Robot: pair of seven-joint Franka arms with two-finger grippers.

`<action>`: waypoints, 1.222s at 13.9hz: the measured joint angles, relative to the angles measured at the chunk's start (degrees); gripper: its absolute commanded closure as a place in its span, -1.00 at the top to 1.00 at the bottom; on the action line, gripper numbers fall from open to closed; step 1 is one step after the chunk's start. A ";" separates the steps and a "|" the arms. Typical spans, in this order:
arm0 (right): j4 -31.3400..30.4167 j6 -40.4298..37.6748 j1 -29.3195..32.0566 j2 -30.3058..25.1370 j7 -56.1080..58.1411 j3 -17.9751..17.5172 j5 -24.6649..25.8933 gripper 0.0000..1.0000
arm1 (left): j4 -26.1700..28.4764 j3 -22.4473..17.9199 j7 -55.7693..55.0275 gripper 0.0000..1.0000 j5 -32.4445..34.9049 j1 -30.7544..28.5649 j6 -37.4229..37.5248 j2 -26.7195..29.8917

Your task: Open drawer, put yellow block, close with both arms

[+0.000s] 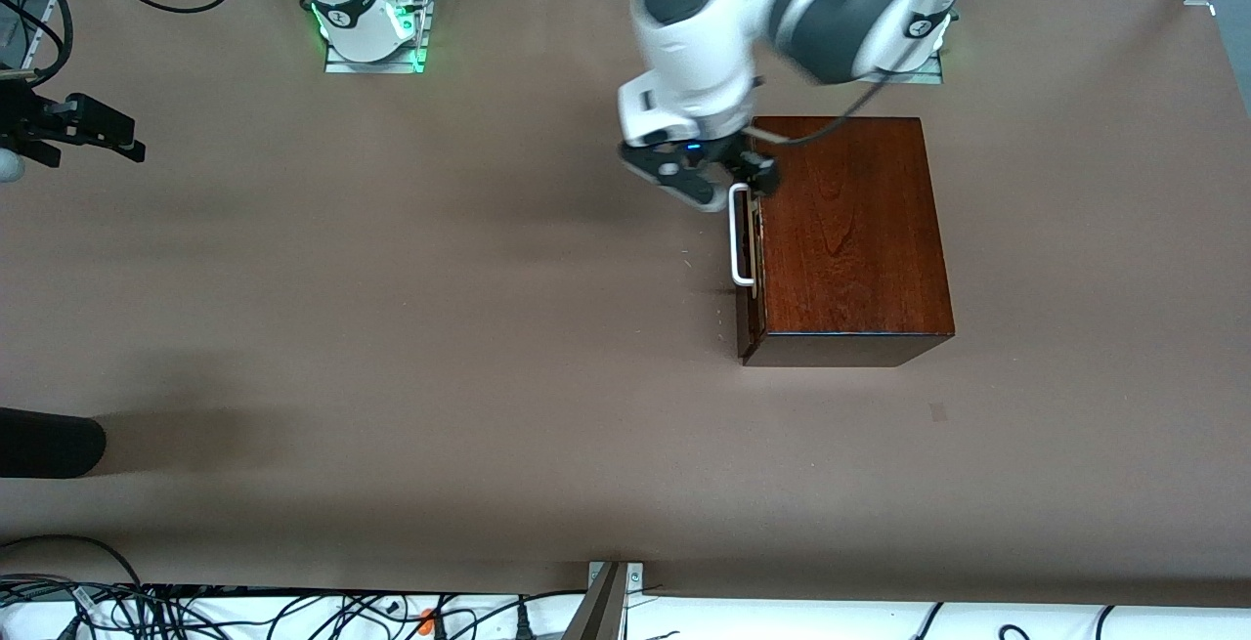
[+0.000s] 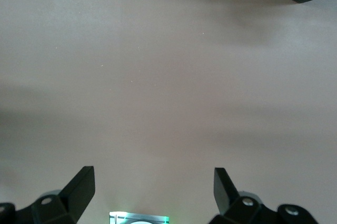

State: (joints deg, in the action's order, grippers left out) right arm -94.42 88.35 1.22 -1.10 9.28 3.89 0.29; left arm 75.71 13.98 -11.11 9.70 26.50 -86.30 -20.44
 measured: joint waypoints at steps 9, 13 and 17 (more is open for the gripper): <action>-0.01 0.00 0.01 0.00 0.00 -0.01 -0.01 1.00 | -0.09 -5.38 0.78 1.00 -7.10 -18.56 4.94 7.51; 0.00 -0.04 0.01 0.00 0.00 -0.01 -0.01 1.00 | 5.41 -15.37 9.43 1.00 -10.25 -19.32 4.80 11.90; 0.00 -0.13 0.01 0.00 0.00 -0.01 -0.01 1.00 | 9.43 -16.06 10.10 1.00 -10.35 -19.31 0.33 14.42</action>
State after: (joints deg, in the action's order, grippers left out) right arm -94.42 88.22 1.23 -1.10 9.28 3.88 0.28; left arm 85.15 -2.08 -1.01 -0.65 7.19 -85.97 -6.03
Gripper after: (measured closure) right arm 0.000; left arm 0.000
